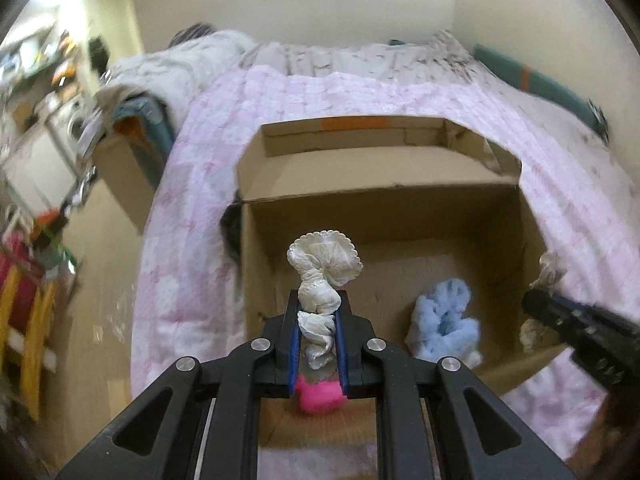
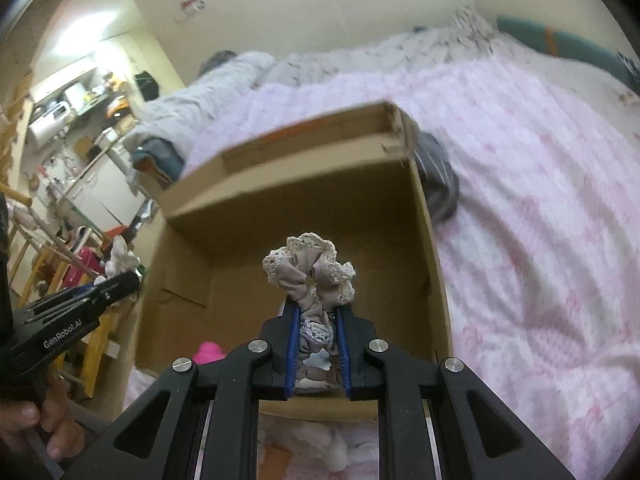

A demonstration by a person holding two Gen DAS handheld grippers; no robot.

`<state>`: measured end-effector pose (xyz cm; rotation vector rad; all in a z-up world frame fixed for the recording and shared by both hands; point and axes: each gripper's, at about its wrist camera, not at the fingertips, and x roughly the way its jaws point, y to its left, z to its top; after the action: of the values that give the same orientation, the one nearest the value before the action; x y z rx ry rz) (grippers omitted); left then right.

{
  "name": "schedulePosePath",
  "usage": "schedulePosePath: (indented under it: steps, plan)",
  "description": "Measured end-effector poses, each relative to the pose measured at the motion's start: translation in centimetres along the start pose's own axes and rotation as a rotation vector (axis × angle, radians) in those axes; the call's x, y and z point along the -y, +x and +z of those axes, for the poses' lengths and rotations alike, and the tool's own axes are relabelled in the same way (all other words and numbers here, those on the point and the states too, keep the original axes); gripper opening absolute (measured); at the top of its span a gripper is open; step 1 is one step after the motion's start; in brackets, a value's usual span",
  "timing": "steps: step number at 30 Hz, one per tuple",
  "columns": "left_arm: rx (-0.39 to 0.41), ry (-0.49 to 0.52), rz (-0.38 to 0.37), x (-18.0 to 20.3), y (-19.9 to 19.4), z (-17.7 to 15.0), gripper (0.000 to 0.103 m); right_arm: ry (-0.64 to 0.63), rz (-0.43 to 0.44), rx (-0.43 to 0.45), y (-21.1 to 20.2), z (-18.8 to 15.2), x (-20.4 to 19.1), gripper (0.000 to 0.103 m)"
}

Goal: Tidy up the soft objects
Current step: 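Carry both scrunchies into the box and open both tools to release them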

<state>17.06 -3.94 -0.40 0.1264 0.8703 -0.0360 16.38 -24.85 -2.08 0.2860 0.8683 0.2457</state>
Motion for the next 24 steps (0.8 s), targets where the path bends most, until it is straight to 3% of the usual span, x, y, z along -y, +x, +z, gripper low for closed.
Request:
schedulePosePath:
  steps: [3,13,24]
  plan:
    - [-0.061,-0.023,-0.023,0.1,1.8,-0.6,0.013,-0.010,-0.009,-0.028,0.8,-0.5,-0.1,0.018]
    - [-0.102,-0.038,-0.042,-0.2,3.0,-1.2,0.014,-0.045,-0.050,-0.109,3.0,-1.8,-0.6,0.018]
    - [-0.083,-0.054,-0.064,0.0,2.7,-0.9,0.014,-0.026,-0.052,-0.100,3.0,-1.6,-0.5,0.018]
